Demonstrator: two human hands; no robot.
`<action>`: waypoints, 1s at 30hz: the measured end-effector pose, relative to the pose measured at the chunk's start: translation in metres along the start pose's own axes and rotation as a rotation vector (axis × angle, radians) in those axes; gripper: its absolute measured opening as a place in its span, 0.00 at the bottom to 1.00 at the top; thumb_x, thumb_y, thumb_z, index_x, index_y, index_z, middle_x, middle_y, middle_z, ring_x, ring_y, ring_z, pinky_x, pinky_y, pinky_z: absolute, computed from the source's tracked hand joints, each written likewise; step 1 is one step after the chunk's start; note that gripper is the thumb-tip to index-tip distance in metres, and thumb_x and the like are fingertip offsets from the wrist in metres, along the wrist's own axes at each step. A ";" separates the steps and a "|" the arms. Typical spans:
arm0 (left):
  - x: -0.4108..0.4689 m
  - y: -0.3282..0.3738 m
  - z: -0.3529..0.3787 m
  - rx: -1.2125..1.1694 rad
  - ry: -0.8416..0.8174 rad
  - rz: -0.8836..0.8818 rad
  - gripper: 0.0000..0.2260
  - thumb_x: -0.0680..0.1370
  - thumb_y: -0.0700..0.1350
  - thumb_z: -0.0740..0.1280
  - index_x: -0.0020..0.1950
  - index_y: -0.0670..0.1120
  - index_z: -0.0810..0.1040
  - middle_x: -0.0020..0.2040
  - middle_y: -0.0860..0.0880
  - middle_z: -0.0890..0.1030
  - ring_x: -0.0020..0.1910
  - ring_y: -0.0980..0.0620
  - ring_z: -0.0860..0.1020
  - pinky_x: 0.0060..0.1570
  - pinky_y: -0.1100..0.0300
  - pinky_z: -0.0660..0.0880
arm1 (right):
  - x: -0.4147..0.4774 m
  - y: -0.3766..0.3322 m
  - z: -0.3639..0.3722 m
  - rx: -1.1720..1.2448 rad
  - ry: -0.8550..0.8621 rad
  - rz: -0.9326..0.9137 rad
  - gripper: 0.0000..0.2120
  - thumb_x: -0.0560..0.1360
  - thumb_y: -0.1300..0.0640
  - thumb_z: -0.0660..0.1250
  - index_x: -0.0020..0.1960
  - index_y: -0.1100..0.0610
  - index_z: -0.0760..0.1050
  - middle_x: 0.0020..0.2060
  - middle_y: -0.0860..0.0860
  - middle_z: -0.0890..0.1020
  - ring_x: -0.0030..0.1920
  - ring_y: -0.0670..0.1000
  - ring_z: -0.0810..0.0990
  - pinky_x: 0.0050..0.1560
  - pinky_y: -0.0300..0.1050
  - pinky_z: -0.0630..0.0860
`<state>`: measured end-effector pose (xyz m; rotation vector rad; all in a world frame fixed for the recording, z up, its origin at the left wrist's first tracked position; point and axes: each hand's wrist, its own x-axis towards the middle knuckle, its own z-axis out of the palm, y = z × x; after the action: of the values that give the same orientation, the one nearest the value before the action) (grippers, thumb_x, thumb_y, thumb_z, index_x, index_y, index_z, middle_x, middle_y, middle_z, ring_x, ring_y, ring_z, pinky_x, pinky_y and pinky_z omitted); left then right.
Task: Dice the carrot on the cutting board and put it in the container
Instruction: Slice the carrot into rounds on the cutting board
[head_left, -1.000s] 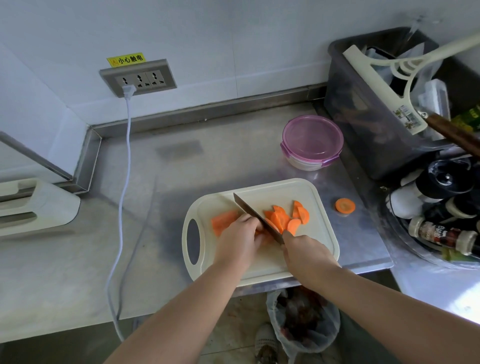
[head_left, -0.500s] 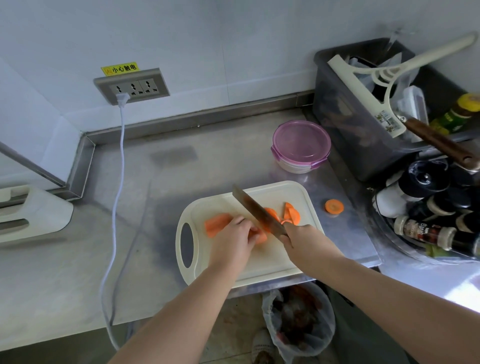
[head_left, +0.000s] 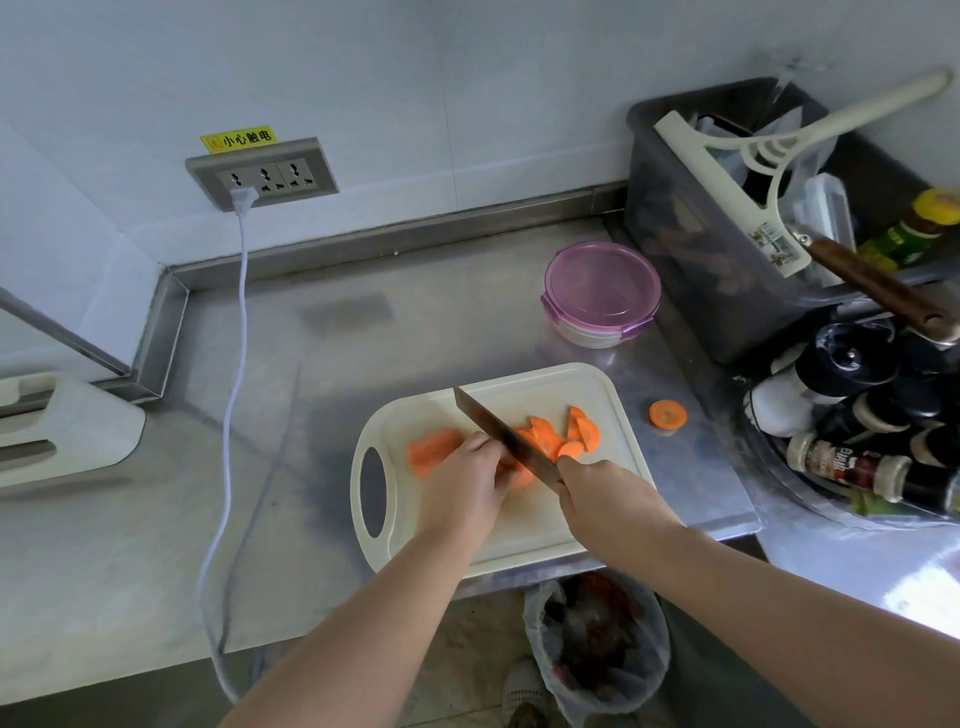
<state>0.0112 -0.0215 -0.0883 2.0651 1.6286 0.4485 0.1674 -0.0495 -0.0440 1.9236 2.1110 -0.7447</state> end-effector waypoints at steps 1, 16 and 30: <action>0.000 0.000 0.000 0.002 -0.003 0.001 0.07 0.76 0.45 0.68 0.52 0.45 0.80 0.53 0.51 0.79 0.53 0.51 0.77 0.47 0.58 0.72 | 0.000 0.000 0.000 -0.009 -0.002 -0.001 0.09 0.83 0.55 0.51 0.59 0.56 0.67 0.33 0.49 0.67 0.36 0.54 0.70 0.27 0.43 0.60; 0.002 -0.006 0.002 0.050 -0.029 0.004 0.06 0.77 0.46 0.66 0.52 0.46 0.79 0.54 0.53 0.78 0.51 0.51 0.77 0.41 0.60 0.68 | 0.014 -0.006 0.019 -0.003 -0.072 0.063 0.13 0.81 0.61 0.54 0.65 0.57 0.64 0.40 0.53 0.74 0.40 0.55 0.74 0.38 0.46 0.69; -0.002 -0.006 0.002 0.013 -0.006 0.013 0.06 0.77 0.47 0.68 0.51 0.46 0.81 0.51 0.53 0.77 0.48 0.53 0.77 0.44 0.61 0.71 | 0.006 0.008 0.000 0.294 -0.034 0.091 0.09 0.81 0.54 0.53 0.44 0.55 0.65 0.37 0.53 0.73 0.36 0.54 0.72 0.35 0.45 0.67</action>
<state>0.0066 -0.0231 -0.0932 2.0862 1.6195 0.4371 0.1744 -0.0438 -0.0487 2.1159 1.9700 -1.1121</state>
